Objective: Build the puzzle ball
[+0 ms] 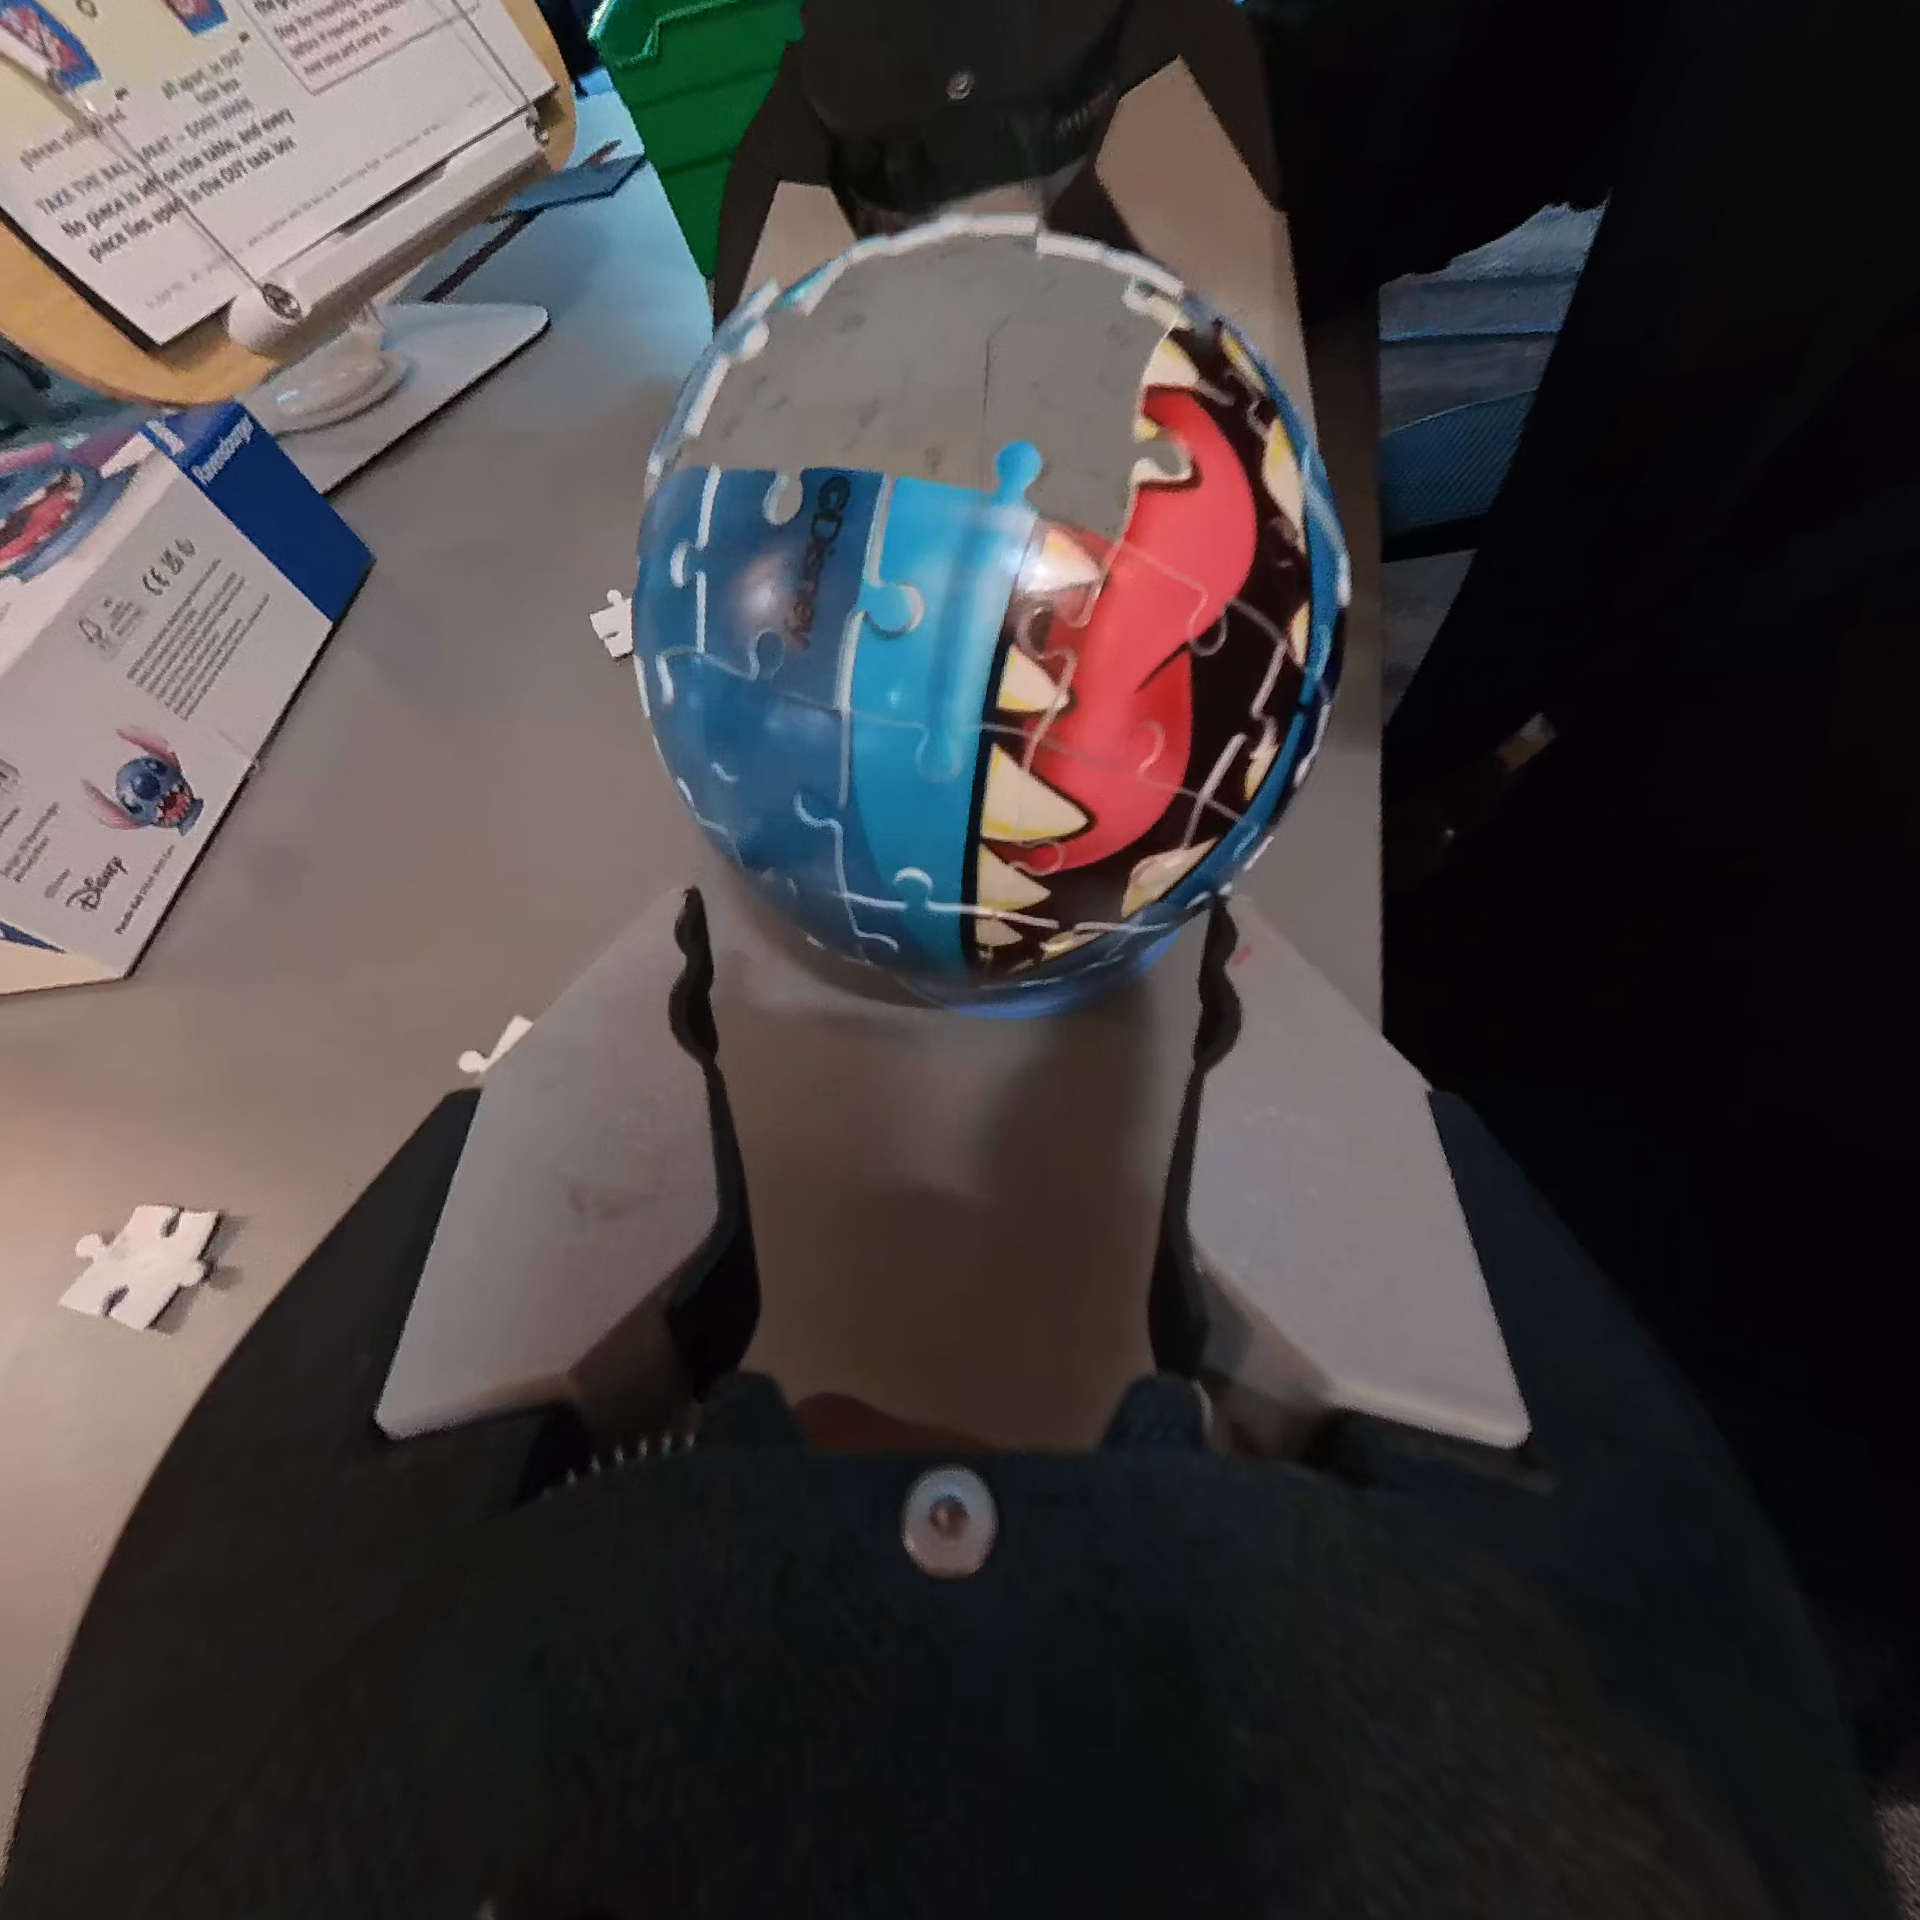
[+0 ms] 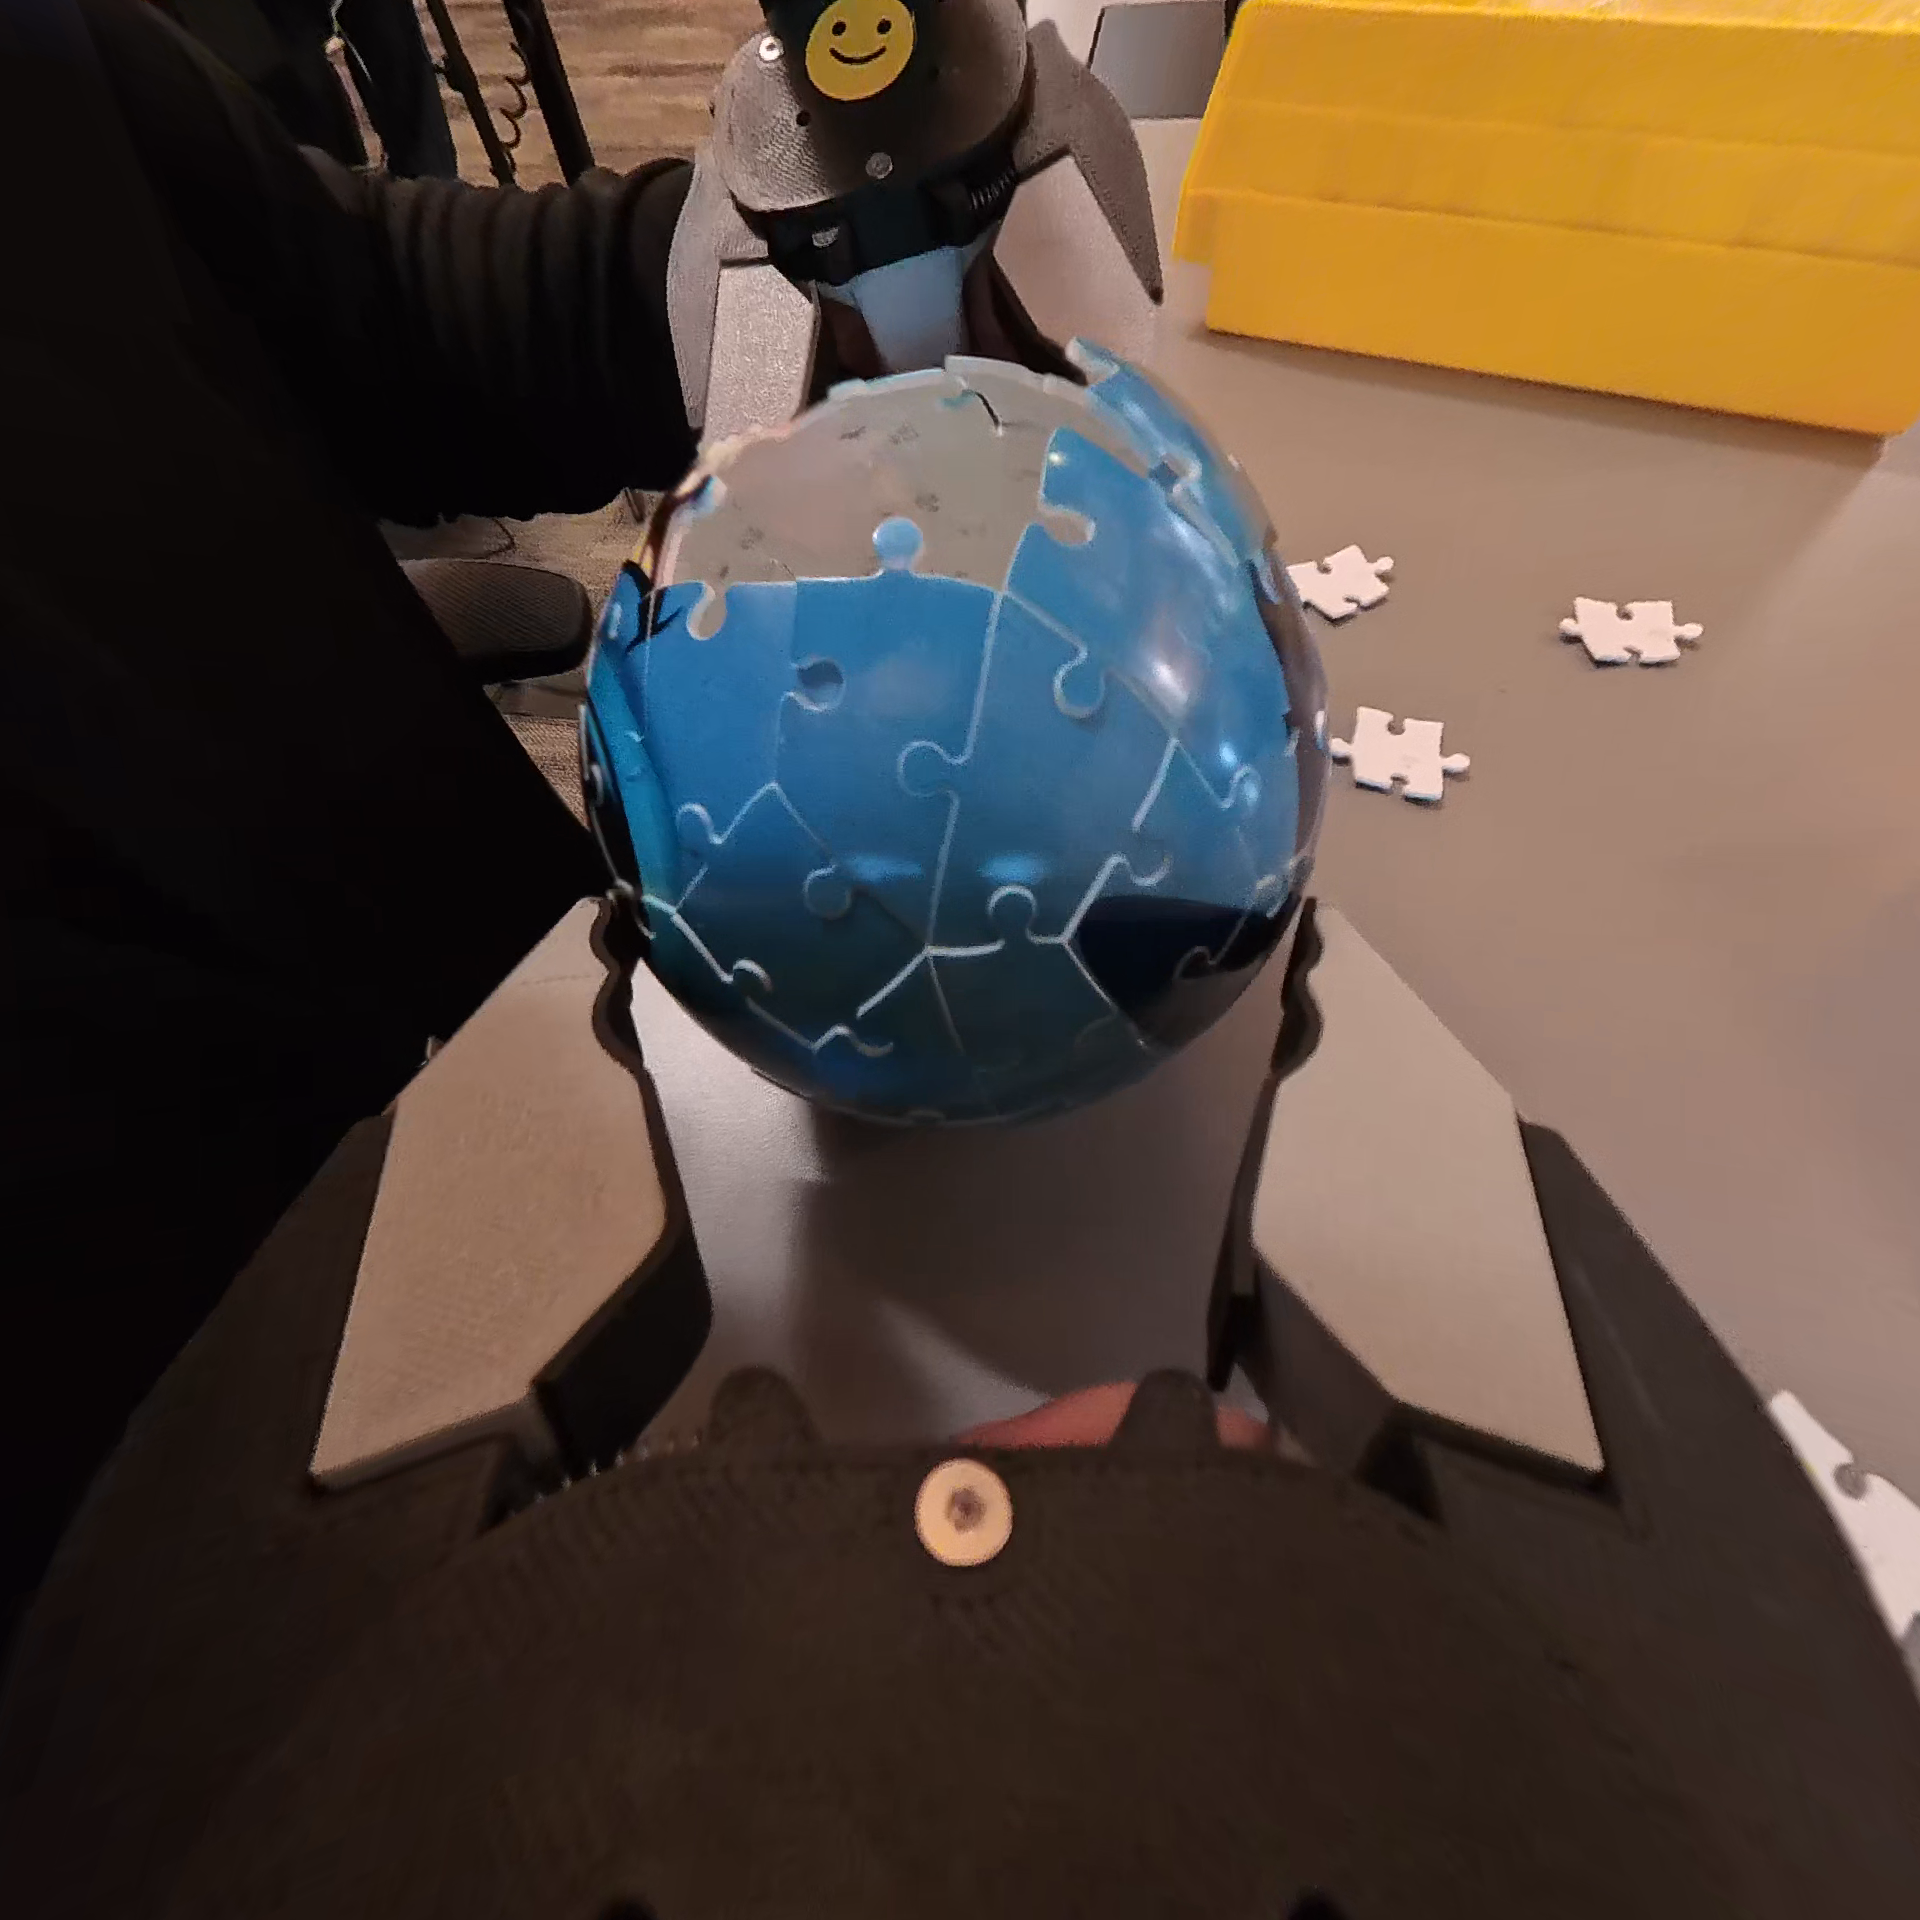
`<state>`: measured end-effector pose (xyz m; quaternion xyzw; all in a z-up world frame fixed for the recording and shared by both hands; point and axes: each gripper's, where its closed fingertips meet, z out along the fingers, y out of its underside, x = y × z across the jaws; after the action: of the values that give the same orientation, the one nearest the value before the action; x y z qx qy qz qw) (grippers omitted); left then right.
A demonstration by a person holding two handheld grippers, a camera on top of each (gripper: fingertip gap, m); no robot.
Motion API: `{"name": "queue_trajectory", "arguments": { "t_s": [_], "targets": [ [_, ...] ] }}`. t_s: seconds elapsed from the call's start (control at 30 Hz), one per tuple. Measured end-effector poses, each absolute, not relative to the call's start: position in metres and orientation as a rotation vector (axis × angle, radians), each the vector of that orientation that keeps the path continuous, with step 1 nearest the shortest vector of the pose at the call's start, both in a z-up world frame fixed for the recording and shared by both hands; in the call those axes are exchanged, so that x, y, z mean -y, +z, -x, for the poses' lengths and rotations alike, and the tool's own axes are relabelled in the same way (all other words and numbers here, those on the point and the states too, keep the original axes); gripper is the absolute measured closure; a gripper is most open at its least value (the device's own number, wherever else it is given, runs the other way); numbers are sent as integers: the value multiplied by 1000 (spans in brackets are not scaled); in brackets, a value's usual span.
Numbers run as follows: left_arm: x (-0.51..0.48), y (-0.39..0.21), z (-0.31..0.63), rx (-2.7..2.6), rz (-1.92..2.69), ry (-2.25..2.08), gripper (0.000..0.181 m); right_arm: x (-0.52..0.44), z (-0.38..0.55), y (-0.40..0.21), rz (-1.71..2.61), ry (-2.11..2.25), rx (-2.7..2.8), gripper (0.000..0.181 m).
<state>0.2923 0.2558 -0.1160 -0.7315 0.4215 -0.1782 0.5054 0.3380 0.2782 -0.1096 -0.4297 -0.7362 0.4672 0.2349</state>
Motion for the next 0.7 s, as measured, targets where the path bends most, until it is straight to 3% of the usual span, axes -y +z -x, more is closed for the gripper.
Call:
{"name": "queue_trajectory", "arguments": {
  "t_s": [0.7],
  "targets": [
    [-260, -115, -296, -1101, 1731, -240, 85, -280, -330, -112, 978, 1164, 2047, 56]
  ]
}}
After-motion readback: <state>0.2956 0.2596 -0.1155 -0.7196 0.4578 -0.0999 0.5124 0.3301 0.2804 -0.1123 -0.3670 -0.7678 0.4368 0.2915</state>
